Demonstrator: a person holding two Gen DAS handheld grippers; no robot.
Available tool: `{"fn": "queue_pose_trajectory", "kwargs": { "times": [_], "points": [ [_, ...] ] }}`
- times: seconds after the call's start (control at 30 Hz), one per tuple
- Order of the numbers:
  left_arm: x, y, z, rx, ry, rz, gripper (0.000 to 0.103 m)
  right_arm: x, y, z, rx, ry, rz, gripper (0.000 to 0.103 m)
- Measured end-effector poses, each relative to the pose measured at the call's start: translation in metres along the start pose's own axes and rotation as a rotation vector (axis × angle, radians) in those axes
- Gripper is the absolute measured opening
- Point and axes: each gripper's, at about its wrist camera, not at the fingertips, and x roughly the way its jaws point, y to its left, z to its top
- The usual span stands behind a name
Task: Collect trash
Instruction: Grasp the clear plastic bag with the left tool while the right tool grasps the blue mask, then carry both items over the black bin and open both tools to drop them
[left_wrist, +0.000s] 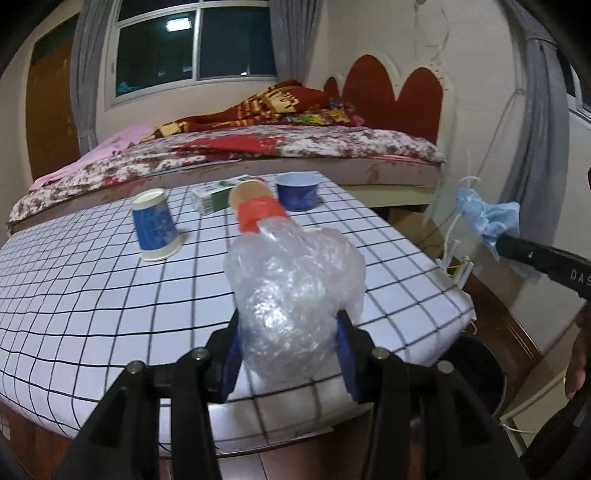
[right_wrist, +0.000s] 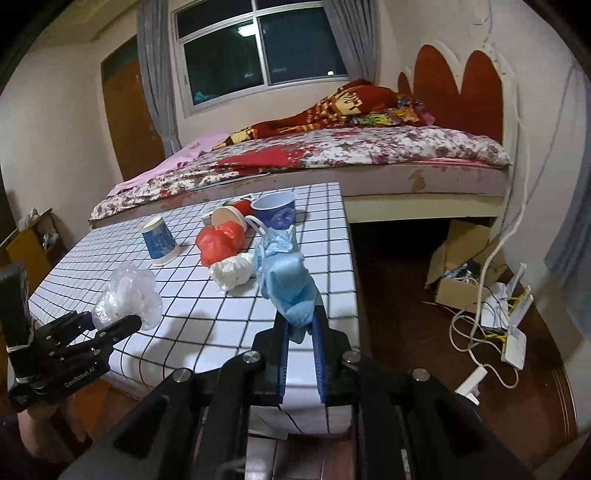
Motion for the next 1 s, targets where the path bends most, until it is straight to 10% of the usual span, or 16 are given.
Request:
{"fn": "queue_pose_trajectory", "kwargs": {
  "times": [1.0],
  "points": [
    [-0.006, -0.145, -0.017, 0.185, 0.035, -0.239, 0.046, -0.091, -0.095, -0.073, 0.16, -0.008, -0.208, 0.013]
  ]
}}
